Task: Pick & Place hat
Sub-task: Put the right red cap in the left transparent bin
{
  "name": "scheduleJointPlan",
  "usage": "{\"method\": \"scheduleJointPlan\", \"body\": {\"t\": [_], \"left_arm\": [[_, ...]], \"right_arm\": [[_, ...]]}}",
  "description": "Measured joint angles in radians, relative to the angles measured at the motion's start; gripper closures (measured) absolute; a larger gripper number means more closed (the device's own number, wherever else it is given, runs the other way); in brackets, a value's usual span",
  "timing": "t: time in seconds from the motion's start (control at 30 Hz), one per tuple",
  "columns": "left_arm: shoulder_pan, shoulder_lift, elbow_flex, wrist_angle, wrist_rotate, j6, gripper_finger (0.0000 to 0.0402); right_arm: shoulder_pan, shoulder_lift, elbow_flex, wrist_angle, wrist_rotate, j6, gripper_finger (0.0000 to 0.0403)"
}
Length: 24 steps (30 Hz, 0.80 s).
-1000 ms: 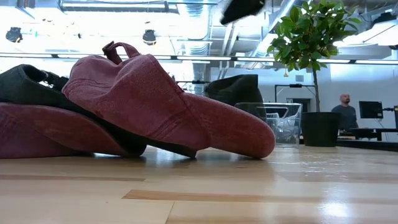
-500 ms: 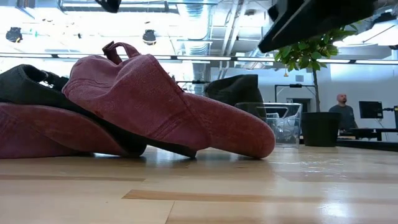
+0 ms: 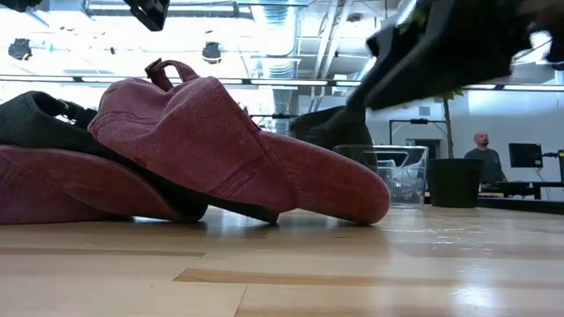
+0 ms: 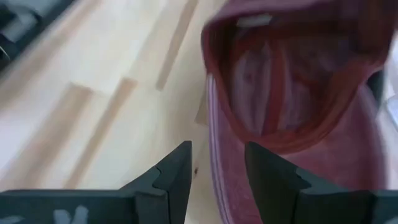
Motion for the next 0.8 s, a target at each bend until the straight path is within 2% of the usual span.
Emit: {"method": "scheduleJointPlan", "body": {"t": [0.1,0.23,0.53,0.8], "left_arm": [[0.0,0.0,0.0,0.0,0.0,0.0,0.0231],[0.0,0.0,0.0,0.0,0.0,0.0,0.0231],[0.0,0.0,0.0,-0.001,0.0,0.007,0.0231],[0.0,0.0,0.0,-0.004,0.0,0.007,0.0231]], "right_arm": [[-0.002,0.058,0.006,0.08,0.002,-0.043,0.026],[-0.008,0.093,0.026,0.085,0.006,-0.059,0.0254],[-0.04,0.094,0.025,0.038,0.004,-0.01,0.0256],[-0.075,0.146,0.022,0.007,-0.025,0.062,0.0262]]}}
